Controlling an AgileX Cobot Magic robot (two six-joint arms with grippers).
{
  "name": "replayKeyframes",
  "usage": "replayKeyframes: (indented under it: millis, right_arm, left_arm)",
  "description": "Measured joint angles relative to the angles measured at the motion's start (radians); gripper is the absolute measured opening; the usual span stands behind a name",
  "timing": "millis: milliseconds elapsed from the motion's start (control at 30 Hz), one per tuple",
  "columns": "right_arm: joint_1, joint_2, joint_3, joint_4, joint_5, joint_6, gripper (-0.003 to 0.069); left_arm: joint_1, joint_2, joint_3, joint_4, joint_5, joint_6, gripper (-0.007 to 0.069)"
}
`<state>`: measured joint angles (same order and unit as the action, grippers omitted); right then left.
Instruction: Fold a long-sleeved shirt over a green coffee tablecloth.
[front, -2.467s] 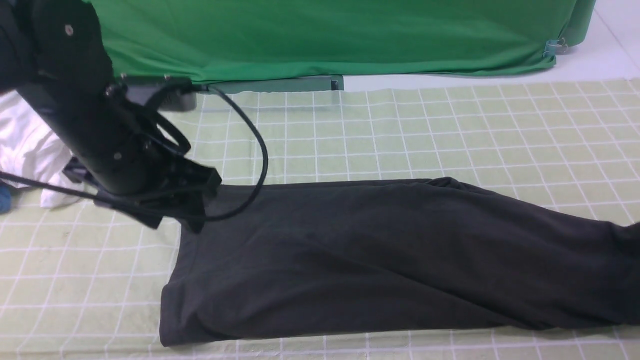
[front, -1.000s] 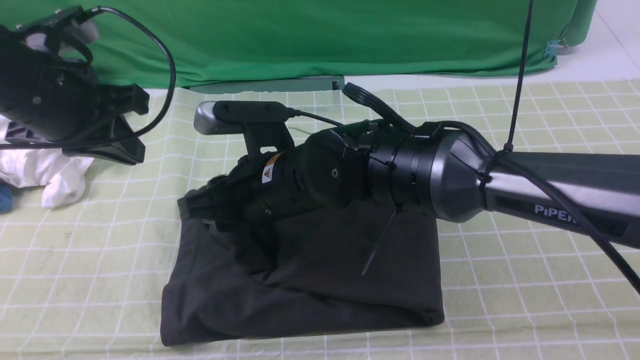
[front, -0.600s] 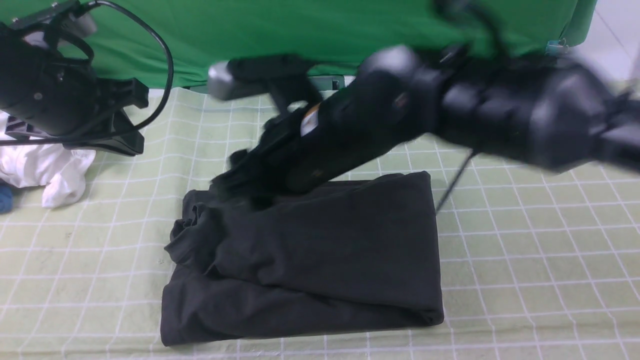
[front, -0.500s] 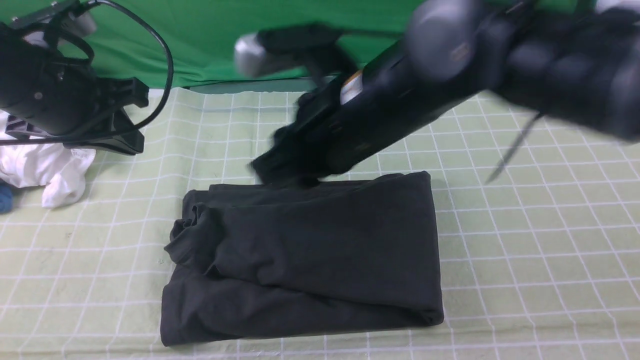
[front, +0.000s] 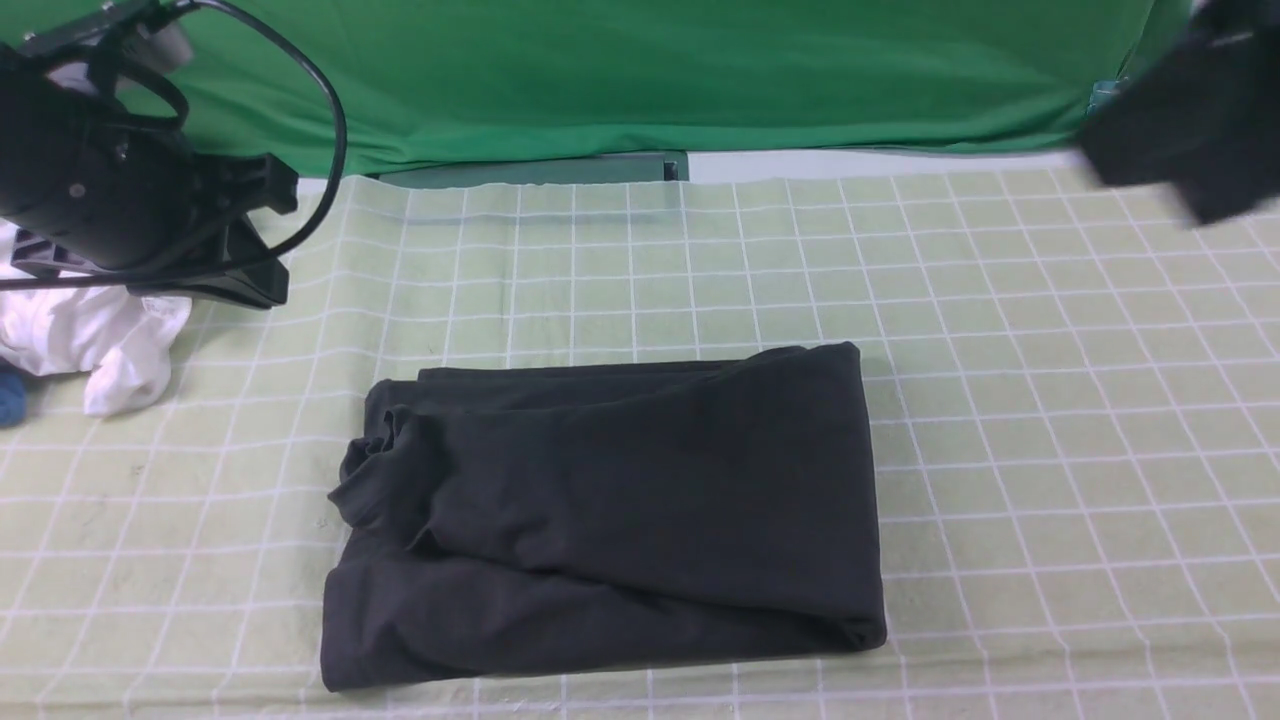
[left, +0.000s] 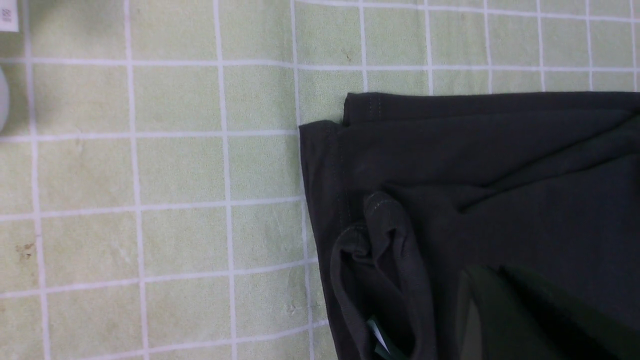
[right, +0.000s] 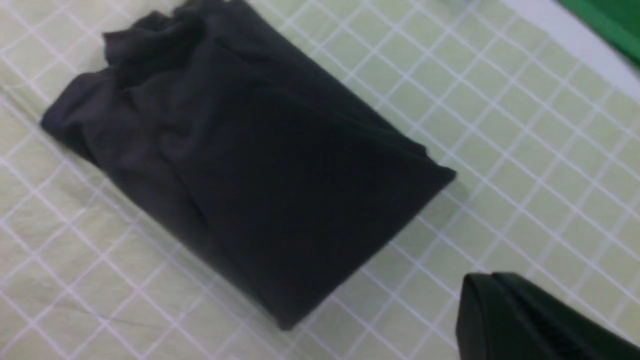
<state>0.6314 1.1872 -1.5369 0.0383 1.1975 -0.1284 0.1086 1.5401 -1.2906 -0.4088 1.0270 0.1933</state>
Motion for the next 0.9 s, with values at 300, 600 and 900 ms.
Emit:
replayKeyframes:
  millis: [300, 600, 900]
  right_arm:
    - [0.0, -0.431, 0.243, -0.083, -0.024, 0.073, 0.0002]
    - [0.0, -0.897, 0.903, -0.086, -0.636, 0.091, 0.0006]
    - [0.0, -0.929, 1.166, -0.086, -1.106, 0.094, 0.0022]
  left_arm:
    - [0.0, 0.0, 0.0, 0.0, 0.004, 0.0, 0.0014]
    - [0.0, 0.0, 0.0, -0.011, -0.007, 0.0, 0.0014]
    - [0.0, 0.0, 0.0, -0.011, -0.008, 0.0, 0.0014]
